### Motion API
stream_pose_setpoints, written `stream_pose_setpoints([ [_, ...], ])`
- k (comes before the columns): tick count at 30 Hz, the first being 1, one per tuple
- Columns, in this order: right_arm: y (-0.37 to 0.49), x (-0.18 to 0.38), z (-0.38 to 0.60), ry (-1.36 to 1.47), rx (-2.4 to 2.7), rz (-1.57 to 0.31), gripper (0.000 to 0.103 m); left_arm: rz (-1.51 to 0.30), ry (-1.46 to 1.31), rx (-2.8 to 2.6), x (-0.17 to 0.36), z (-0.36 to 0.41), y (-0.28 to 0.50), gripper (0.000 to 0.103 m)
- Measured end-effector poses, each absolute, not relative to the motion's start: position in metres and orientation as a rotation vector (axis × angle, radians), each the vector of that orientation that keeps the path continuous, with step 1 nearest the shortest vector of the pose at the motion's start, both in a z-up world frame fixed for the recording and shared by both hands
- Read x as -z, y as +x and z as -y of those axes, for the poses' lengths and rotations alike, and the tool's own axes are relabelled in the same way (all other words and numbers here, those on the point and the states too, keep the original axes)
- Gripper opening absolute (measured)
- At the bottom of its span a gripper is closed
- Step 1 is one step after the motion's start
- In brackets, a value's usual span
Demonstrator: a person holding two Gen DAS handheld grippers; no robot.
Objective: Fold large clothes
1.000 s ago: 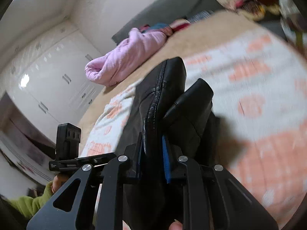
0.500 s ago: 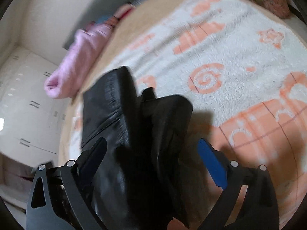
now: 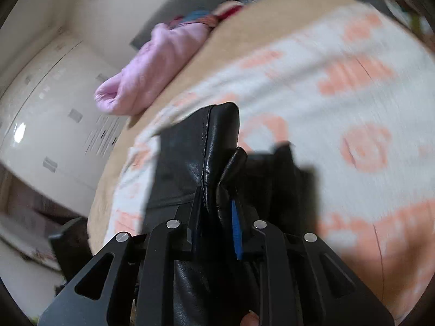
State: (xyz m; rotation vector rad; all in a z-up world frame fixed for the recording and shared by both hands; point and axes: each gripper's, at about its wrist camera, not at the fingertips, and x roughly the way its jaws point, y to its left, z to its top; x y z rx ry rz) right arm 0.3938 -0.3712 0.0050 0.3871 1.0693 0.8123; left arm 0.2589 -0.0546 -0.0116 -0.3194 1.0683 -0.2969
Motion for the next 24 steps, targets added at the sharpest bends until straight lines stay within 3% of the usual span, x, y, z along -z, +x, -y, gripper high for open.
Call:
stream_pose_setpoints([
  [5,0.384,0.016,0.4,0.45,-0.763,-1.029,0.022,-1.067,-0.326,0.31,0.017,0.063,0.261,0.091],
  [8,0.374,0.012,0.394,0.396,-0.71,-0.991,0.034,-1.055,-0.304,0.292,0.015,0.065,0.262,0.091],
  [10,0.374,0.005,0.39,0.371,-0.69,-0.954,0.045,-1.054,-0.295,0.284,0.012,0.069,0.26,0.091],
  [11,0.371,0.001,0.39,0.358,-0.676,-0.944,0.056,-1.052,-0.296,0.278,0.012,0.069,0.26,0.091],
  [13,0.36,-0.005,0.391,0.344,-0.679,-0.917,0.065,-1.049,-0.301,0.276,0.012,0.07,0.26,0.091],
  [14,0.355,-0.01,0.393,0.339,-0.675,-0.901,0.078,-1.047,-0.302,0.274,0.011,0.069,0.26,0.091],
  [18,0.334,-0.026,0.4,0.332,-0.681,-0.843,0.093,-1.035,-0.299,0.266,0.013,0.066,0.252,0.091],
  [24,0.305,-0.023,0.404,0.314,-0.671,-0.874,0.093,-1.016,-0.276,0.249,0.009,0.071,0.247,0.091],
])
